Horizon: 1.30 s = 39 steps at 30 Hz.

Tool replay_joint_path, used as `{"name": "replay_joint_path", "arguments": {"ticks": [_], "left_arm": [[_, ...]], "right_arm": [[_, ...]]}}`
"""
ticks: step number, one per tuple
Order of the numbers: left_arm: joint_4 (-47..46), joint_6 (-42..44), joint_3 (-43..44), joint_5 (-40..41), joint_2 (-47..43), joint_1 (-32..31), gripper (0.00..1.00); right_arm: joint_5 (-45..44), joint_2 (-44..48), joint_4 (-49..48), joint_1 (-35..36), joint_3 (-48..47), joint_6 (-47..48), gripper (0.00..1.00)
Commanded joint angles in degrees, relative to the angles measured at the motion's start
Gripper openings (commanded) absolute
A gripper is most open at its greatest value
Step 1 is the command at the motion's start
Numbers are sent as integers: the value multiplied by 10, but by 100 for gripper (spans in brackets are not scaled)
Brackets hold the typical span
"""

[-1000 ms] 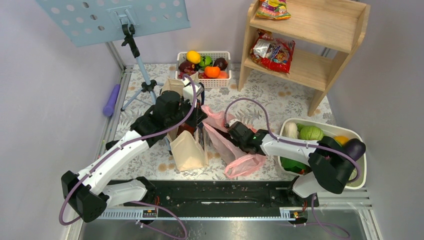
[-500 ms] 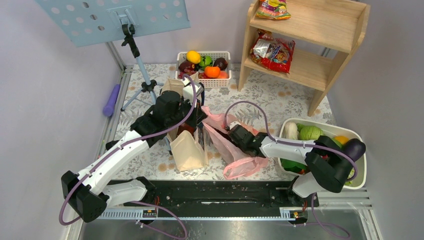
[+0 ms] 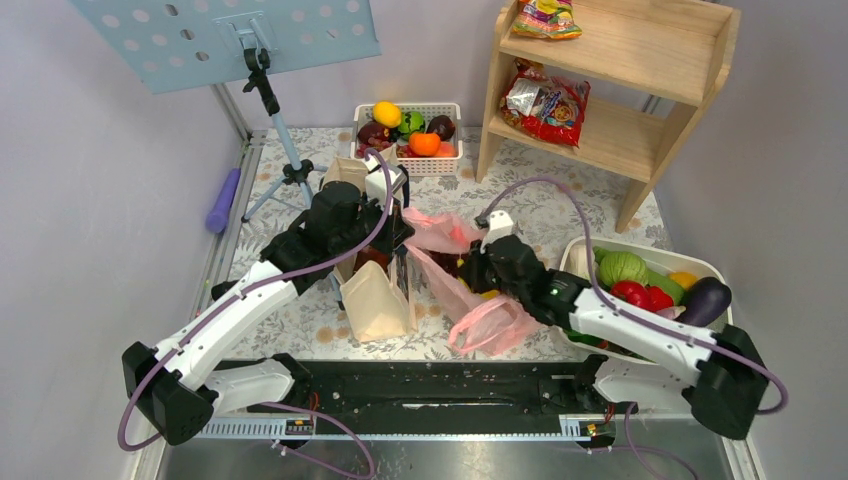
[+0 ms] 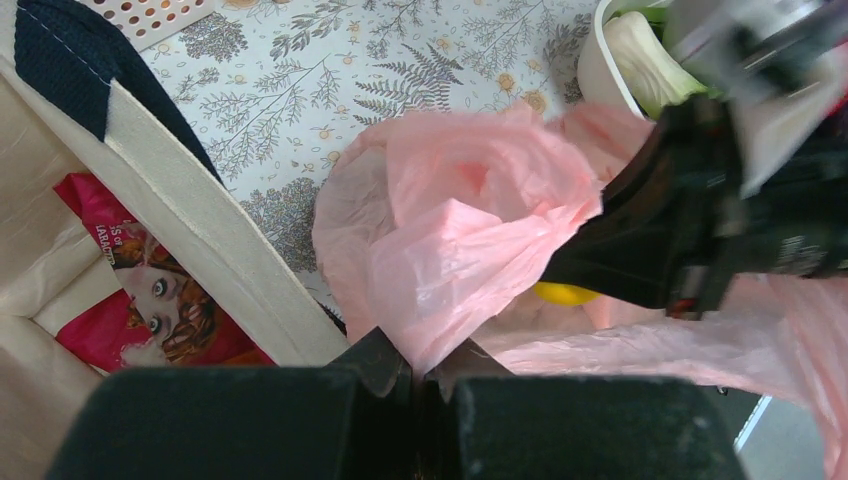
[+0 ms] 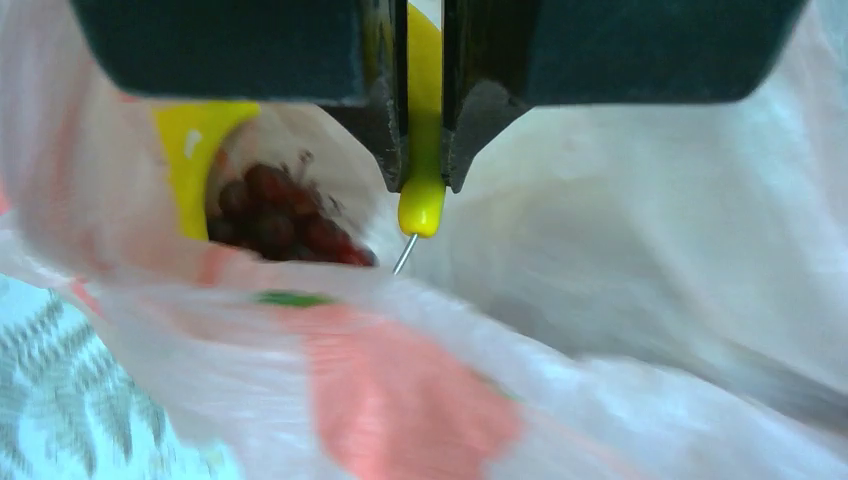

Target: Untie the knot of the grocery bags and take out the mixed food

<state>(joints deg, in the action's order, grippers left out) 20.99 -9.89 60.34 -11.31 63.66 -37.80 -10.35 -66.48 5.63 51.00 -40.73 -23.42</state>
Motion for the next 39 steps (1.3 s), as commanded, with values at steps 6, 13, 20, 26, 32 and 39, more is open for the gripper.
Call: {"name": "replay_joint_path", "arguments": {"ticks": [6, 13, 20, 26, 32, 39], "left_arm": [[5, -4, 8, 39, -10, -2, 0], [3, 6, 9, 7, -12, -3, 3], [-4, 41, 22, -2, -61, -5, 90], [-70, -53, 26, -59, -141, -9, 91], [-177, -169, -2, -125, -138, -49, 95], [-175, -155, 5, -71, -97, -95, 97]], "right_arm": [[36, 123, -145, 5, -16, -80, 0], [12, 203, -168, 4, -15, -105, 0], [-39, 231, -214, 4, -33, -140, 0], [-75, 219, -240, 5, -67, -163, 0], [-77, 188, -268, 5, -95, -222, 0], [-64, 134, -217, 11, -159, -304, 0]]}}
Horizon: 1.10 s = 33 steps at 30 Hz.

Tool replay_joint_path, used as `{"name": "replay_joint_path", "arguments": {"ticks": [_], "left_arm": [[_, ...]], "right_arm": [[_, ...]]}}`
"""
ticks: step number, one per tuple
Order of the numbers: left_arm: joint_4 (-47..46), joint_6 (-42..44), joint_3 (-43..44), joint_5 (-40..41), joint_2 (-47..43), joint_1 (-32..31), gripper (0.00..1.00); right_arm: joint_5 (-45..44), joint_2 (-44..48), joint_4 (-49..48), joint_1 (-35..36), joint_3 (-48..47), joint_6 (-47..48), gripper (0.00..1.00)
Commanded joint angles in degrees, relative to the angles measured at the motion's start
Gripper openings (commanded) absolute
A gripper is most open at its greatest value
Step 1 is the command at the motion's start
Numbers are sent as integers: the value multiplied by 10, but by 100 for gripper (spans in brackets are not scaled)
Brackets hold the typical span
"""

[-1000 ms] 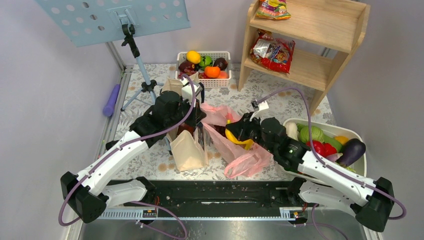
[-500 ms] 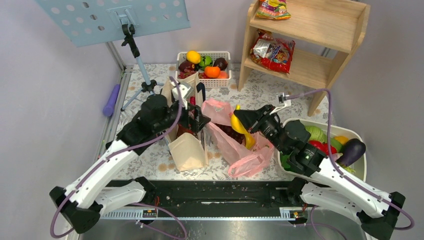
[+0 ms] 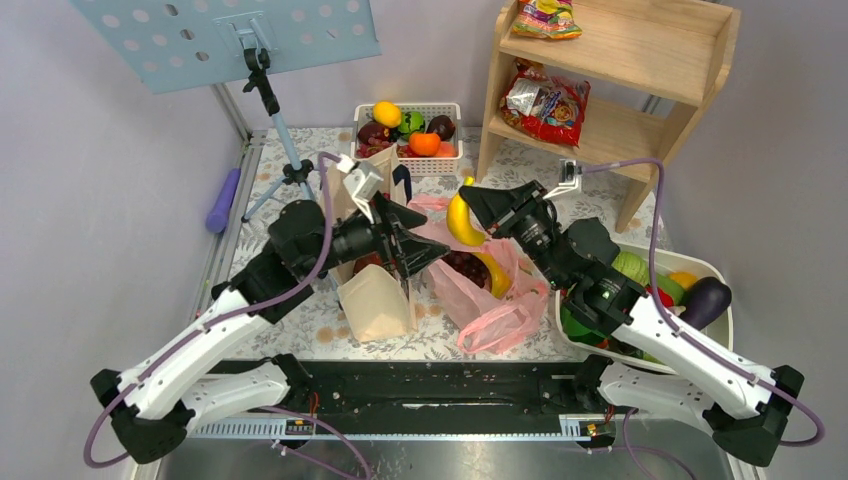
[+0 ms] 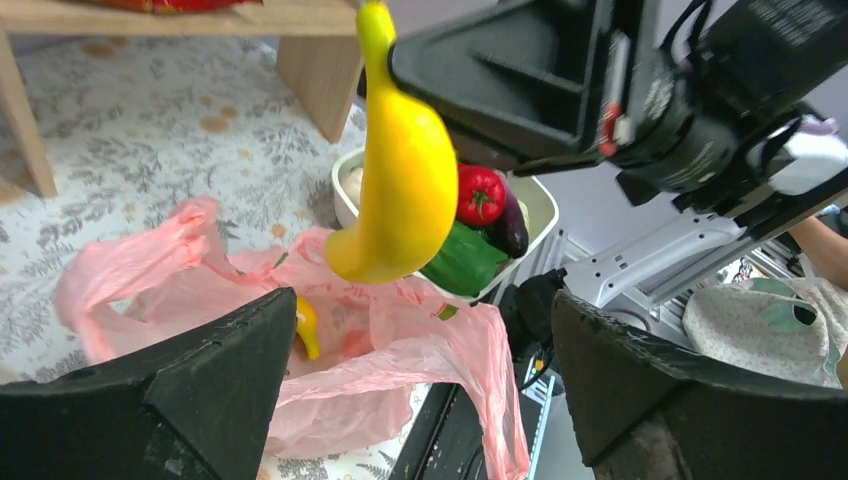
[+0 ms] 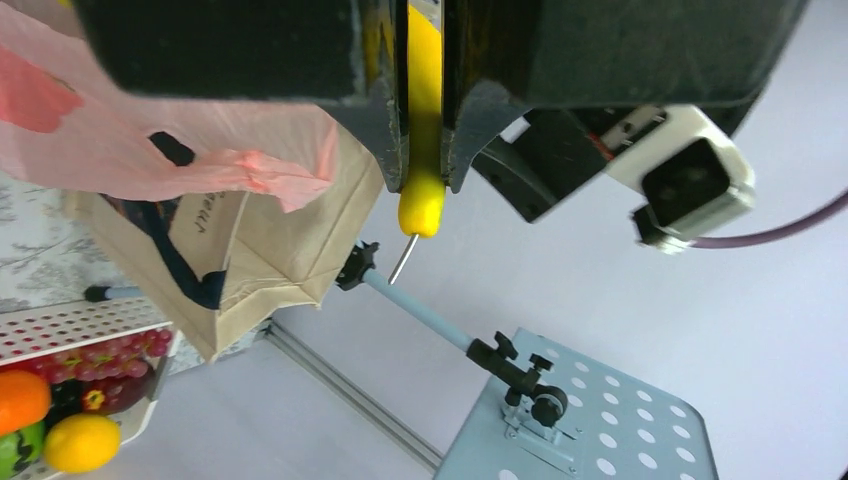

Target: Untie the knot of the grocery bags and take out the mixed food

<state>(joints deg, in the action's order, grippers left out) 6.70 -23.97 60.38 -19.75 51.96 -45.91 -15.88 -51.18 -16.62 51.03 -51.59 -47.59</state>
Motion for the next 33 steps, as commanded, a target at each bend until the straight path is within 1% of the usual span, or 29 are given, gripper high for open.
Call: {"name": "replay_joint_path", "arguments": {"ticks": [1, 6, 11, 13, 16, 18, 21, 23, 24, 27, 28, 29, 30, 33], "left_arm": [[-27, -12, 6, 20, 25, -16, 97], [-22, -9, 12, 37, 45, -22, 95], [-23, -3, 15, 61, 60, -30, 82], [-17, 6, 15, 94, 64, -36, 71], [-6, 19, 11, 150, 70, -52, 50], [-4, 21, 11, 163, 75, -57, 38], [-7, 19, 14, 175, 78, -62, 16], [-8, 22, 23, 180, 80, -63, 3], [-8, 29, 30, 179, 82, -64, 0], [15, 61, 68, 188, 95, -63, 0], [30, 70, 86, 194, 101, -63, 0], [43, 79, 101, 212, 107, -62, 0], [54, 88, 117, 224, 111, -62, 0], [86, 107, 169, 242, 132, -57, 0]], "right_arm": [[-11, -24, 11, 16, -57, -66, 0], [-36, -41, 12, 39, -67, -86, 0], [-77, -53, -1, 64, -64, -94, 0], [-97, -53, -15, 73, -55, -100, 0], [-126, -53, -28, 86, -46, -99, 0], [-138, -53, -36, 91, -41, -96, 0], [-143, -51, -38, 92, -37, -90, 0], [-146, -47, -34, 92, -34, -81, 0], [-150, -43, -35, 92, -29, -75, 10], [-165, -21, -32, 92, -15, -30, 58], [-174, -12, -22, 91, -13, -6, 77], [-185, -1, -5, 91, -13, 11, 90], [-197, 11, 16, 91, -14, 27, 98], [-230, 51, 83, 89, -15, 74, 99]]}}
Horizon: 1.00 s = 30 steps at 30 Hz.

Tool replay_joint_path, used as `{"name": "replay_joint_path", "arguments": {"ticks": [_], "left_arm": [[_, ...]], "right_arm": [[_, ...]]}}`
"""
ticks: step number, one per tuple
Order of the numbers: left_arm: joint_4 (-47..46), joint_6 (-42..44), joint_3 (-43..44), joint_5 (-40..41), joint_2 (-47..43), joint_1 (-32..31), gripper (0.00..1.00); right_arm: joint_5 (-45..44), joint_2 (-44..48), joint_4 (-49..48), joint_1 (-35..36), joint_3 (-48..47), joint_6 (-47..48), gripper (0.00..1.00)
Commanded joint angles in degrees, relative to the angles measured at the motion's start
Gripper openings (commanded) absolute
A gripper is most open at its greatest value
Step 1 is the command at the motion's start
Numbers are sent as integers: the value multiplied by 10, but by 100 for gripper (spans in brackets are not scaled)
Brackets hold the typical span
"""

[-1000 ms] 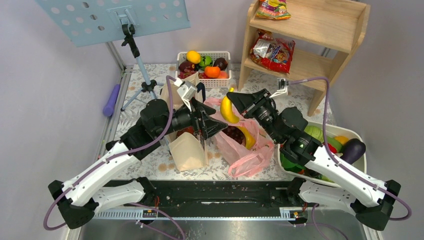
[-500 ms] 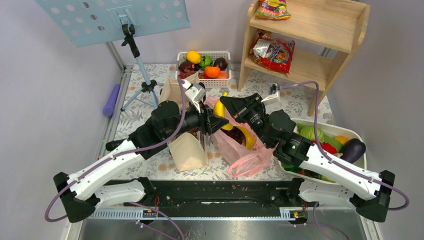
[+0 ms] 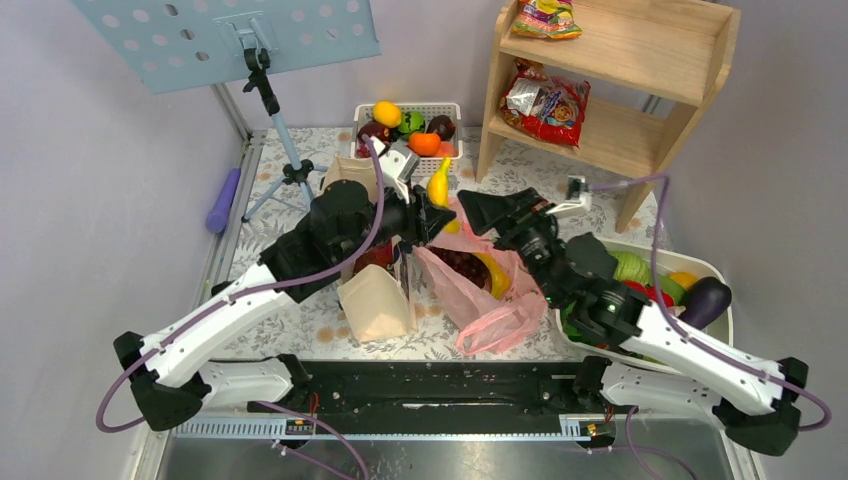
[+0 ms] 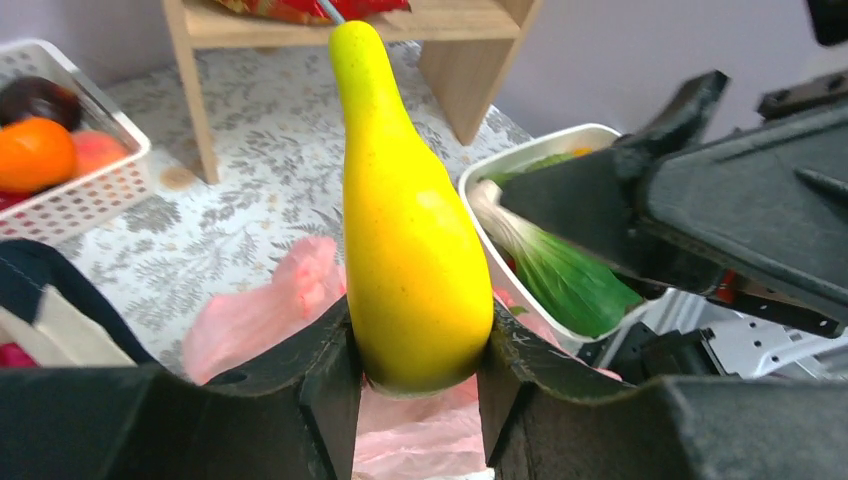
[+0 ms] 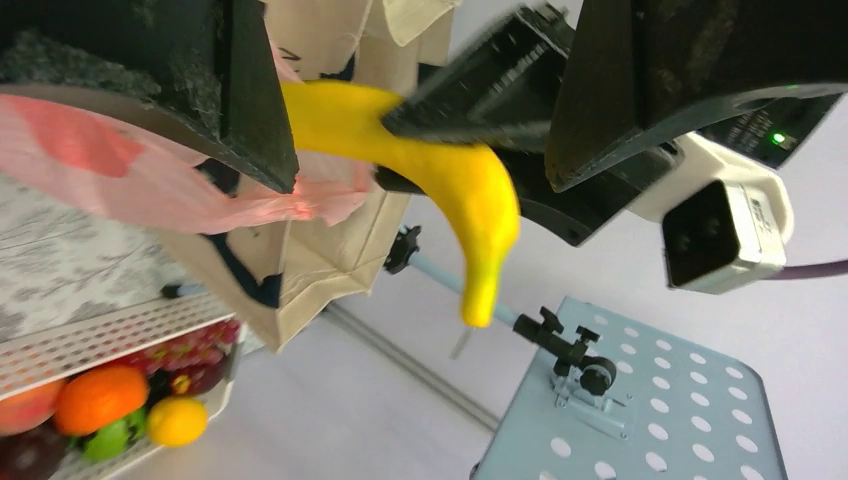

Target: Untie the knot of the grocery bags and take out the mixed food

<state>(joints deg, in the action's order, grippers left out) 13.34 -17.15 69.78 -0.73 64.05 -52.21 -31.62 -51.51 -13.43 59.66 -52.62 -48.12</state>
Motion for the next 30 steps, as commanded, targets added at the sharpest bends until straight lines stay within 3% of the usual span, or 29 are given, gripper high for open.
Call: {"name": "replay_joint_path", "arguments": {"ticks": [1, 9, 12, 18, 27, 29, 30], "left_arm": [[33, 42, 94, 50, 21, 11, 0], [66, 36, 216, 13, 127, 90, 0], [61, 72, 261, 47, 179, 109, 0], [88, 152, 387, 102, 302, 139, 0], [118, 181, 530, 95, 448, 189, 0], [120, 191, 551, 89, 474, 199, 0], [120, 202, 556, 89, 484, 201, 0]], "right_arm": [[-79, 70, 76, -1, -2, 87, 99], [-70, 181, 205, -85, 93, 70, 100], [-67, 186, 237, -106, 120, 74, 100], [-79, 128, 279, -112, 138, 114, 100], [-56, 0, 263, -153, 152, 140, 98], [-10, -29, 255, -179, 148, 143, 80], [16, -38, 238, -186, 152, 149, 61]]}}
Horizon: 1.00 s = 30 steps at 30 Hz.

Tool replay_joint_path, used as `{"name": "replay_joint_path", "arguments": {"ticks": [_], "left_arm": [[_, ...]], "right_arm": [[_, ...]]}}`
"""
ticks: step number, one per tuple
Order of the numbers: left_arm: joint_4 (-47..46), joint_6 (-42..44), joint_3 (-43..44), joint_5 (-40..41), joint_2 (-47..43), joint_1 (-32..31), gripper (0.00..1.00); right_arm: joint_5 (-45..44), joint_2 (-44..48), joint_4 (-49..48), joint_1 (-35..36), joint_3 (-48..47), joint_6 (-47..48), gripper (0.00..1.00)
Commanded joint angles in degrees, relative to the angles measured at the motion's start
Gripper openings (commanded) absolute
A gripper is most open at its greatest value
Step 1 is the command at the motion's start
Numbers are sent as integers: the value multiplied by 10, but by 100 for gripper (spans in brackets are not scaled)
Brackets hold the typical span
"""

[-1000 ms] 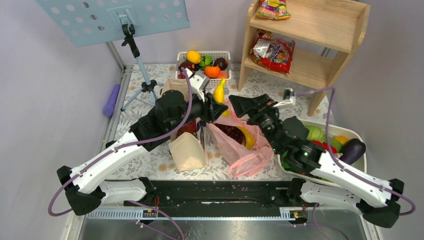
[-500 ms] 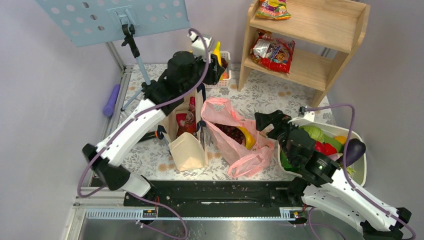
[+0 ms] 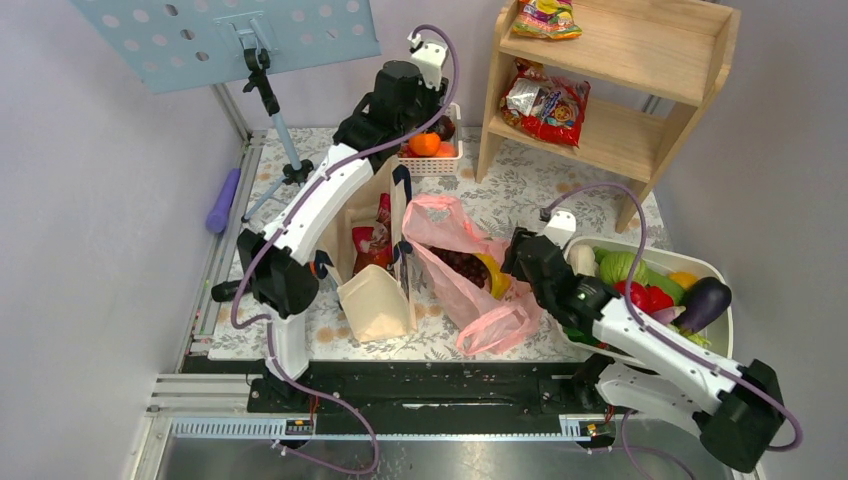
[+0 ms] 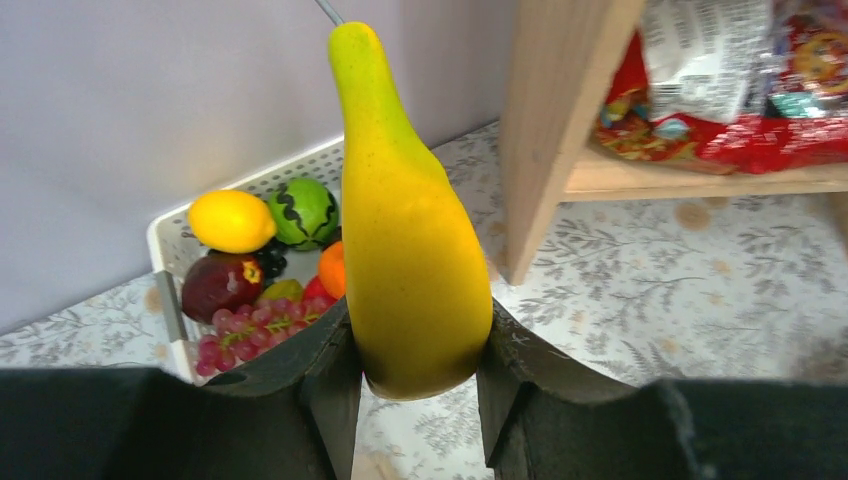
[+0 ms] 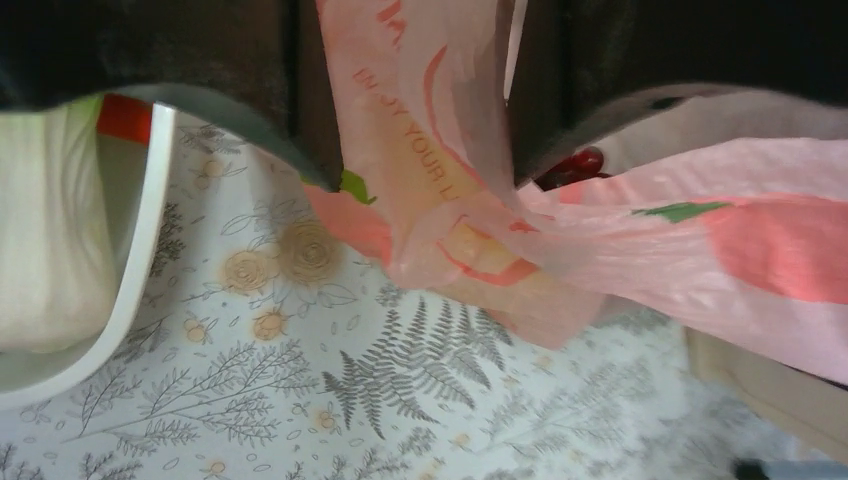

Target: Untie the knot of the grocery bags and take out the mixed food

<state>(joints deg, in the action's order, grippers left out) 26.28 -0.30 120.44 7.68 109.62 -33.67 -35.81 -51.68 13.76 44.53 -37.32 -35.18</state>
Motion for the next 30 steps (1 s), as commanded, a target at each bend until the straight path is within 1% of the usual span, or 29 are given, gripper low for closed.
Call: {"name": "replay_joint_path", "arguments": {"ticks": [1, 2, 3, 4, 9, 13, 16, 20, 23, 28, 30], "left_arm": [[-14, 50, 52, 8, 37, 18, 0], [-22, 63, 52, 11, 50, 21, 0], [-29, 74, 52, 14, 58, 23, 0], [-37, 82, 54, 20, 67, 25, 0], [-63, 119, 79, 34, 118, 38, 0], [-84, 145, 86, 34, 152, 49, 0], [-108, 163, 88, 42, 174, 56, 0], [-148, 197, 101, 53, 215, 61, 0], [-172, 226, 132, 69, 252, 63, 0], [-218, 237, 162, 65, 300, 80, 1], [-229, 234, 169, 55, 312, 89, 9]], "right_arm": [[72, -37, -51, -40, 5, 28, 35], [76, -36, -63, -48, 10, 30, 15], [76, -34, -68, -58, 13, 31, 2], [76, -33, -67, -72, 14, 32, 0], [97, -24, -55, -157, 23, 35, 0], [83, -7, -36, -201, 38, 27, 0], [92, 2, -36, -228, 52, 16, 0], [100, -1, -38, -237, 56, 18, 0], [113, -3, -45, -239, 61, 18, 0], [148, -2, -55, -241, 63, 14, 0], [159, -1, -56, -241, 61, 11, 0]]}}
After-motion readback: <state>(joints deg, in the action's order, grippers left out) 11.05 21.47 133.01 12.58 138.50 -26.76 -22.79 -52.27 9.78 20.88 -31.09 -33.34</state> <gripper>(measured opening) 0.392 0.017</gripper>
